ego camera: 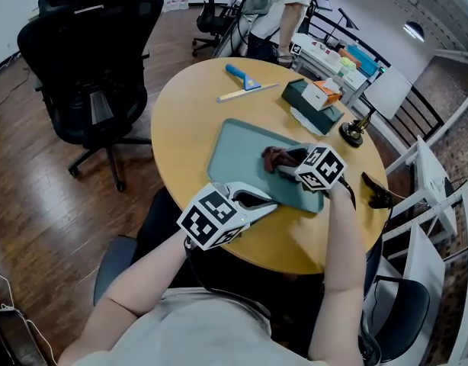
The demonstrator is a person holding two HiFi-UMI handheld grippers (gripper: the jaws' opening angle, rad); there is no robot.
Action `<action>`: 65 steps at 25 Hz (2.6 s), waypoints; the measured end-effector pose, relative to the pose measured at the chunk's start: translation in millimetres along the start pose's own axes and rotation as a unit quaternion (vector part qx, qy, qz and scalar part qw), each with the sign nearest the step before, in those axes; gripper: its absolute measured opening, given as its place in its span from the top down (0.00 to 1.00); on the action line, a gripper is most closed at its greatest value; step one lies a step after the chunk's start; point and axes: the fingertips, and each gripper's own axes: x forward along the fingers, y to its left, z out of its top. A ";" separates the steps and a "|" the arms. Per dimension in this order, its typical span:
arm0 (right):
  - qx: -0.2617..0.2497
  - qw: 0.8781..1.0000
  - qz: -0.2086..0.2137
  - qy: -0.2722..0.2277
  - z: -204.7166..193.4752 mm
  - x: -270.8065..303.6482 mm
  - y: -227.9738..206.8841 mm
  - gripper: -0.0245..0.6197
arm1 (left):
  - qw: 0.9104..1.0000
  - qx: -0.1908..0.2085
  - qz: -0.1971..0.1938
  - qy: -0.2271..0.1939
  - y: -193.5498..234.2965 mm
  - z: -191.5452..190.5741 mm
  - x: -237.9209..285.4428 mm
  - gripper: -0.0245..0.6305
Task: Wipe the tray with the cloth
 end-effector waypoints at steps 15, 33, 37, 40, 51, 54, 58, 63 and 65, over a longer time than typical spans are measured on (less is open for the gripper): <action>0.052 0.998 -0.045 0.001 -10.9 15.2 -56.4 0.72 | 1.000 0.000 0.002 0.002 2.2 0.3 1.6 0.96; 0.025 0.999 -0.031 -0.003 23.4 42.1 -54.8 0.72 | 1.000 0.001 0.000 0.002 -1.4 -0.5 1.0 0.96; 0.008 1.000 -0.011 -0.016 28.4 33.5 -31.2 0.72 | 1.000 0.002 -0.002 0.002 -1.9 -0.3 0.9 0.96; -0.011 1.000 0.005 -0.025 32.0 24.9 -8.4 0.72 | 1.000 0.002 -0.002 0.003 -1.5 -0.3 1.4 0.96; -0.065 0.997 0.033 -0.037 37.9 3.2 49.7 0.72 | 1.000 0.000 -0.004 0.003 -1.0 -1.8 1.3 0.96; -0.073 0.996 0.038 -0.040 39.6 -0.9 59.8 0.72 | 1.000 0.000 -0.003 0.003 -0.4 -1.7 1.2 0.96; -0.081 0.995 0.044 -0.043 38.2 -4.4 72.1 0.72 | 1.000 0.000 -0.003 0.003 -0.2 -1.7 1.2 0.96; -0.076 0.995 0.050 -0.048 34.9 -8.2 80.7 0.72 | 1.000 0.000 -0.005 0.001 -0.6 -2.3 -0.2 0.96; -0.074 0.995 0.048 -0.050 33.6 -8.9 80.3 0.72 | 1.000 0.000 -0.004 0.001 -0.7 -2.6 -0.3 0.96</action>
